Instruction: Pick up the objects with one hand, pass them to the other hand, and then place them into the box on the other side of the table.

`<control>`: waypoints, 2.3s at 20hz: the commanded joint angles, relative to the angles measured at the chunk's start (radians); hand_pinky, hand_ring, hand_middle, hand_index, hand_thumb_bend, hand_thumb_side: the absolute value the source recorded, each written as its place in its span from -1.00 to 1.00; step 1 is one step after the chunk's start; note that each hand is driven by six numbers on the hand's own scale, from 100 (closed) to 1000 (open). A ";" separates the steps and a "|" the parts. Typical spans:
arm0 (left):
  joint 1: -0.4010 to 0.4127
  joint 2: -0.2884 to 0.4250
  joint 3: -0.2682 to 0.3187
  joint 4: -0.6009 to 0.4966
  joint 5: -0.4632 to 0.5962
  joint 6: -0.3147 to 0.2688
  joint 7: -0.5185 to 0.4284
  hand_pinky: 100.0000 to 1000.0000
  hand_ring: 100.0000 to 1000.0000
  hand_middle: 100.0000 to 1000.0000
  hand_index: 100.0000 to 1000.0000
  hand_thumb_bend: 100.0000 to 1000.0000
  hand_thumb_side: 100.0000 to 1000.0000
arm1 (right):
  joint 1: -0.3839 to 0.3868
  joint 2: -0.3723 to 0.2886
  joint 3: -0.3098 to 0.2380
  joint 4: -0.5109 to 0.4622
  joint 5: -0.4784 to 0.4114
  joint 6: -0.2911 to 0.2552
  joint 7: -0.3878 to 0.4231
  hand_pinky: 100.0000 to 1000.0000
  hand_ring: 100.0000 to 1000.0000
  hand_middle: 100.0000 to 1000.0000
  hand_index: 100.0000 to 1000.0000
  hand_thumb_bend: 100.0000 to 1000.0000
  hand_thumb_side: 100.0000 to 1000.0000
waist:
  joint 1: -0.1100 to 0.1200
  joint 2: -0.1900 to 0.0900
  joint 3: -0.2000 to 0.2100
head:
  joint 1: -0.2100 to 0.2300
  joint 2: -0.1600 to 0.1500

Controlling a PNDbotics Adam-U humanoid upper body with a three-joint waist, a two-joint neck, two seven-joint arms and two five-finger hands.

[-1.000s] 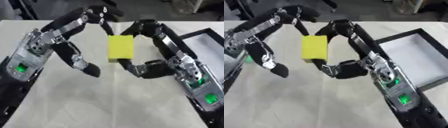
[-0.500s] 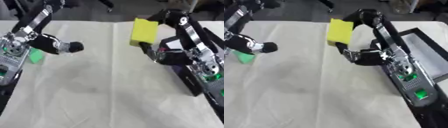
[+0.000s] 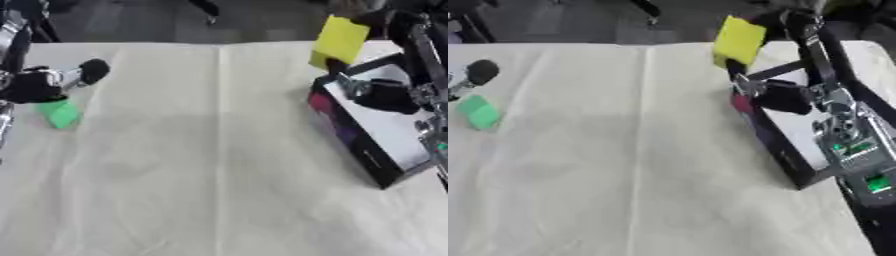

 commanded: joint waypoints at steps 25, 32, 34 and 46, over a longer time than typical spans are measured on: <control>0.159 -0.042 0.135 -0.068 -0.065 0.044 0.083 0.67 0.57 0.62 0.71 0.28 0.14 | 0.081 -0.031 -0.200 0.259 0.242 0.067 0.059 0.64 0.66 0.69 0.90 0.49 0.26 | -0.014 -0.009 0.011 | -0.046 -0.001; 0.165 -0.042 0.145 -0.061 -0.078 0.047 0.083 0.67 0.57 0.62 0.71 0.27 0.15 | 0.092 -0.020 -0.238 0.135 0.281 0.088 0.015 0.66 0.71 0.74 0.89 0.51 0.30 | -0.013 -0.012 0.007 | -0.042 -0.001; 0.169 -0.040 0.150 -0.060 -0.083 0.048 0.083 0.67 0.56 0.61 0.71 0.25 0.15 | 0.093 -0.011 -0.235 0.072 0.254 0.068 -0.018 0.66 0.66 0.68 0.86 0.24 0.06 | -0.012 -0.013 0.006 | -0.038 -0.001; 0.185 0.011 0.168 -0.028 -0.150 0.044 0.020 0.67 0.52 0.56 0.70 0.22 0.13 | 0.053 0.134 0.079 -0.106 -0.073 -0.182 0.276 0.63 0.56 0.57 0.72 -0.25 -0.20 | -0.001 -0.021 0.012 | 0.143 -0.001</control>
